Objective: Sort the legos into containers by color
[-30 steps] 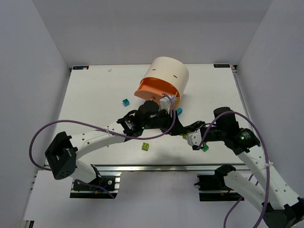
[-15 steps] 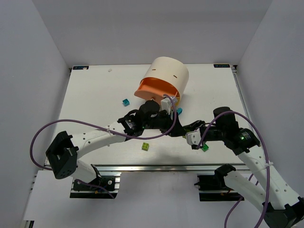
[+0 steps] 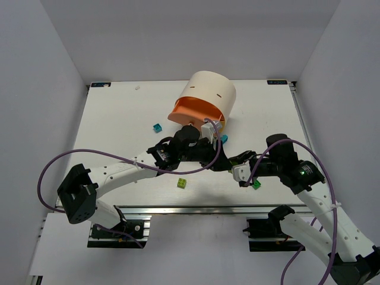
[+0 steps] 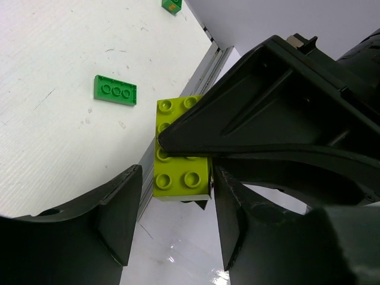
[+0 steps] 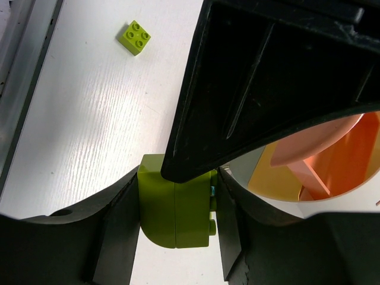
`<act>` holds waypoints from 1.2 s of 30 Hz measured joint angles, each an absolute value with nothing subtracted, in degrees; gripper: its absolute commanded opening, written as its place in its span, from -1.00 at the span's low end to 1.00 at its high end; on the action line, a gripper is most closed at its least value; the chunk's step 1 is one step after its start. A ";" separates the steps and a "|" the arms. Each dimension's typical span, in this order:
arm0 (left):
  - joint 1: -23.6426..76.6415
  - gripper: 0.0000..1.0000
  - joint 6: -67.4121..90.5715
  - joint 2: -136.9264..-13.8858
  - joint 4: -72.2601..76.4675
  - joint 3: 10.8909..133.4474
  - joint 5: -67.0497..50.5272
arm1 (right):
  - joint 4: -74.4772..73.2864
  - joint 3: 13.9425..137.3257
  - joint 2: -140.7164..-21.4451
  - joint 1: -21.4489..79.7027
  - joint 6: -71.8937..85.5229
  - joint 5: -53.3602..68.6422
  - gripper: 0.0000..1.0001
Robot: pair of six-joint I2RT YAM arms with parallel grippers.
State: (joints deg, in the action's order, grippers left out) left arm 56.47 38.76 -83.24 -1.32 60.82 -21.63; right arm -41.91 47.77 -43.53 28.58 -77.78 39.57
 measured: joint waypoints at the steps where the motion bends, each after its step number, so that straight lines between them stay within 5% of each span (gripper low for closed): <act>1: 56.47 0.23 38.76 -83.24 -1.32 60.82 -21.63 | -41.91 47.77 -43.53 28.60 -77.80 39.59 -1.00; 20: 56.10 -0.06 39.44 -83.24 -1.17 60.82 -21.89 | -41.74 46.70 -43.07 28.62 -78.46 39.53 -0.83; 23: 56.03 -0.23 39.53 -83.24 -1.04 60.80 -21.89 | -41.60 46.70 -43.05 28.64 -78.48 39.42 -0.73; 27: 55.99 -0.61 39.72 -83.24 -0.84 60.69 -22.09 | -41.54 46.70 -43.05 28.64 -78.48 39.38 -0.42; 28: 55.99 -0.83 39.79 -83.24 -0.84 60.69 -22.15 | -41.54 46.70 -43.05 28.64 -78.46 39.40 -0.30; 32: 55.99 -1.00 39.90 -83.20 -0.45 60.60 -22.72 | -41.54 46.68 -42.78 28.64 -77.34 39.53 0.78; 36: 55.68 -1.00 39.90 -82.26 0.99 59.72 -23.24 | -40.36 46.68 -42.50 28.62 -74.06 39.94 0.79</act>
